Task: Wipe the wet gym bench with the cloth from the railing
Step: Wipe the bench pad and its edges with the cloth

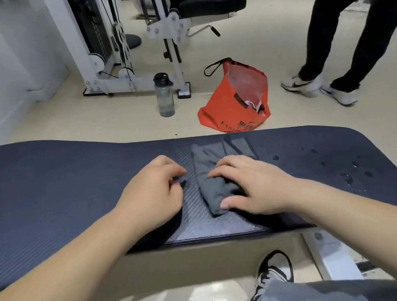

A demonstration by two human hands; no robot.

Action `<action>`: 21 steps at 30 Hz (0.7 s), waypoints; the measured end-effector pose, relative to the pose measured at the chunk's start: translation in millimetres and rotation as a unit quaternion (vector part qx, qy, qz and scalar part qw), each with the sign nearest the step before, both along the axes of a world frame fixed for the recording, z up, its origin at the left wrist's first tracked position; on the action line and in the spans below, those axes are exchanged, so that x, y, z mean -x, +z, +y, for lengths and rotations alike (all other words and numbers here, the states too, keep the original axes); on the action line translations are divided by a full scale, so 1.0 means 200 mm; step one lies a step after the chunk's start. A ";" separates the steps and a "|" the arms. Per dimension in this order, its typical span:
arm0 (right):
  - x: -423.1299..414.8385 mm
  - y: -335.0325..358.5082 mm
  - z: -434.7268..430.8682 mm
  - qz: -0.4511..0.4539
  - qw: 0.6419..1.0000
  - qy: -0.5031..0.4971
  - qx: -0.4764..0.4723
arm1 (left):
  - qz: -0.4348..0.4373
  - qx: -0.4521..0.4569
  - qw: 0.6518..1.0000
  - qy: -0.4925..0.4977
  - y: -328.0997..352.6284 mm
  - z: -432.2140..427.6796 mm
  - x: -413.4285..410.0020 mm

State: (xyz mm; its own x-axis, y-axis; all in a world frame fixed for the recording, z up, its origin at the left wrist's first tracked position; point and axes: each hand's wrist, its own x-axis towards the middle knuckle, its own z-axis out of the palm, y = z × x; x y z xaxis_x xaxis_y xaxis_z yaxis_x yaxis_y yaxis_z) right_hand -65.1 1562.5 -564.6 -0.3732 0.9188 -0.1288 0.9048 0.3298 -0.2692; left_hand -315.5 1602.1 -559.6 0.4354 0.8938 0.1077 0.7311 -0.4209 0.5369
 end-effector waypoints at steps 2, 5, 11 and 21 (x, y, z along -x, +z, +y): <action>-0.15 -0.01 0.07 -0.040 0.992 -0.111 -0.036 | 0.008 0.016 1.000 -0.007 -0.03 0.00 -0.02; -0.24 0.00 0.07 -0.115 0.971 -0.208 -0.039 | 0.021 0.017 1.000 -0.013 -0.05 0.01 -0.04; 0.00 0.03 -0.17 -0.055 0.998 0.002 0.032 | 0.028 -0.023 0.999 -0.040 -0.07 -0.01 -0.14; -0.22 0.03 -0.28 -0.135 0.971 -0.196 0.036 | 0.012 -0.043 0.996 -0.073 -0.09 -0.10 -0.39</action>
